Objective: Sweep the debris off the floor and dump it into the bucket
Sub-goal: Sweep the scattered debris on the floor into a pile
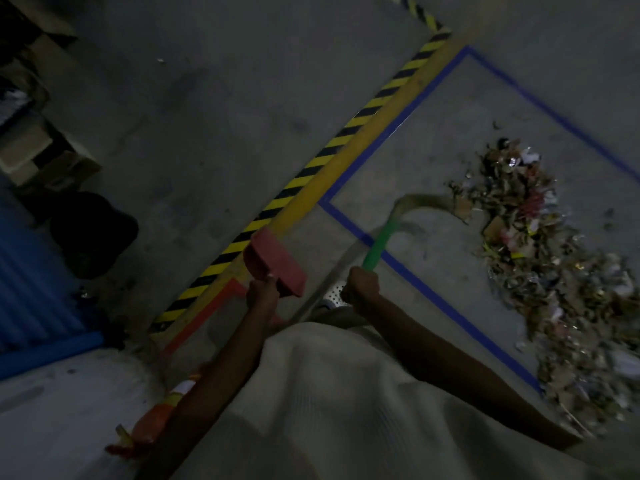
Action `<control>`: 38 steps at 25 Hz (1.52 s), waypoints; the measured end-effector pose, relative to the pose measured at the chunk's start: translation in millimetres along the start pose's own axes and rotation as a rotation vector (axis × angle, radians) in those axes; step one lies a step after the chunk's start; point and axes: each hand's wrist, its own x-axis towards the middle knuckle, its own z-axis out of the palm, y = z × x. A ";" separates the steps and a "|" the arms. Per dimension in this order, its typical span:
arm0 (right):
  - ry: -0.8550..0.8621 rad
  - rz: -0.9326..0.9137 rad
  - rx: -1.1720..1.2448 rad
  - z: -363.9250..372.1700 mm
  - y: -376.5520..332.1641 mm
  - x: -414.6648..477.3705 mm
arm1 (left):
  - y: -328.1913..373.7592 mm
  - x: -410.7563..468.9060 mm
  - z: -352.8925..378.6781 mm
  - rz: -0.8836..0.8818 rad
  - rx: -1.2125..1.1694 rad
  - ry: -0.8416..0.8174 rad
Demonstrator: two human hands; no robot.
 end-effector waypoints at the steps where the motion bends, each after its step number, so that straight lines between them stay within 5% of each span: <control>1: 0.003 -0.013 -0.010 -1.9 -3.9 -4.3 | 16.2 0.2 3.7 0.032 0.005 -0.011; 12: -0.115 0.113 0.178 -47.4 -59.0 31.3 | 115.2 23.5 40.4 0.247 -0.038 -0.073; 17: 0.183 0.189 0.467 -95.0 -82.3 64.2 | 171.7 55.5 52.1 0.217 0.026 -0.171; 24: 0.410 0.163 0.491 -55.2 -151.2 58.3 | 278.9 97.9 71.2 0.228 0.133 -0.257; 33: 0.025 0.159 0.275 10.4 -247.1 88.6 | 343.0 141.2 62.6 0.248 0.309 -0.261; 38: 0.025 0.289 0.441 6.2 -277.2 121.0 | 355.7 165.8 41.9 0.248 0.383 -0.225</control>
